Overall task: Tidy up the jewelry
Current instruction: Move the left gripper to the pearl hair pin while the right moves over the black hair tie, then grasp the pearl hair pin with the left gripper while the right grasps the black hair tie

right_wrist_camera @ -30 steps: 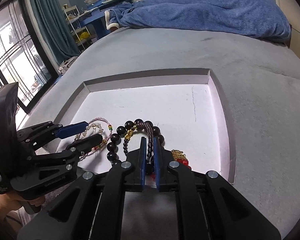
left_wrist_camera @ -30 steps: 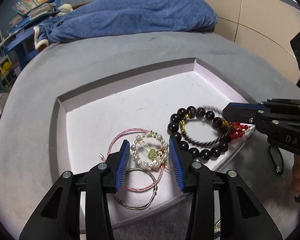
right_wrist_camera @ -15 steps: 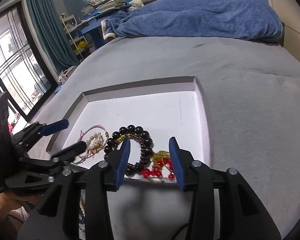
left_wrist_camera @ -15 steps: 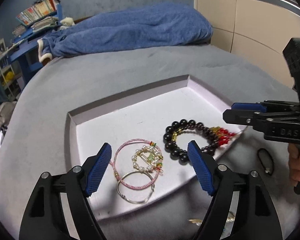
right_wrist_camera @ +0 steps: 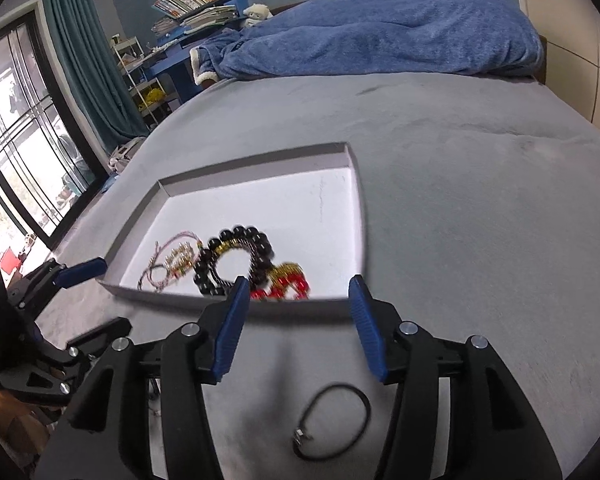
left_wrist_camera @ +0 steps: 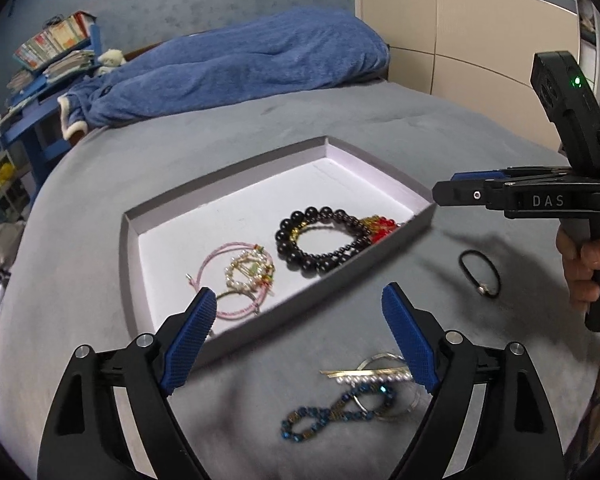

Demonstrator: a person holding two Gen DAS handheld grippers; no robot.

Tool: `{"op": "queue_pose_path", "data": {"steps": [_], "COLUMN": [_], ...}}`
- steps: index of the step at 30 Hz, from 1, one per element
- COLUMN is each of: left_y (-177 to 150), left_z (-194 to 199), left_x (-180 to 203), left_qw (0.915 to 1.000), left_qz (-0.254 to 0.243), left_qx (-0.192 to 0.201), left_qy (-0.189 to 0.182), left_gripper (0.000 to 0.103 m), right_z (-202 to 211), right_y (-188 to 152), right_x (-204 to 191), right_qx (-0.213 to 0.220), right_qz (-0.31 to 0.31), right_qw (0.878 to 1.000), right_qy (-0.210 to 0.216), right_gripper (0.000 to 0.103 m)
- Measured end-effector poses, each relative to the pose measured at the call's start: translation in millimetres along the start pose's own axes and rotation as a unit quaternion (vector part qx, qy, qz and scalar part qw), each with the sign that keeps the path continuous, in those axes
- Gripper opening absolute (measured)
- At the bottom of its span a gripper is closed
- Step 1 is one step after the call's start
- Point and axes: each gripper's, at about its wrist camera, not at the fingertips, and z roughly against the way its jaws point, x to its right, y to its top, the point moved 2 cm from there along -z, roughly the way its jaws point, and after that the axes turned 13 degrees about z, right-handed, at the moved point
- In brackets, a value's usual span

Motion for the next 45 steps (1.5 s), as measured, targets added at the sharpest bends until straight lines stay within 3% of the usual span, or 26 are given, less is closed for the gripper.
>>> {"op": "queue_pose_path", "data": {"steps": [6, 18, 29, 35, 37, 45], "left_y": [-20, -56, -52, -50, -51, -48], "left_z": [10, 6, -23, -34, -33, -17], "left_x": [8, 36, 23, 19, 21, 26], "left_qw": [0.9999, 0.9964, 0.9960, 0.9941, 0.9938, 0.9956], "left_qz": [-0.006, -0.062, -0.020, 0.005, 0.003, -0.004], "left_qx": [-0.011, -0.051, -0.087, -0.105, -0.105, -0.077], "left_qy": [-0.010, -0.024, -0.008, -0.027, -0.037, -0.053], "left_gripper": [0.085, 0.085, 0.085, 0.085, 0.069, 0.069], "right_z": [15, 28, 21, 18, 18, 17], "right_y": [-22, -50, -52, -50, -50, -51], "right_x": [10, 27, 19, 16, 14, 14], "right_qx": [-0.011, -0.031, -0.042, -0.042, -0.042, -0.043], "right_qz": [0.000, -0.005, 0.008, 0.011, 0.012, 0.009], "right_qw": [1.000, 0.999, 0.999, 0.999, 0.999, 0.999], "right_qy": [-0.009, -0.019, -0.012, -0.009, -0.008, -0.007], "right_gripper": [0.056, 0.057, 0.057, 0.057, 0.057, 0.057]}}
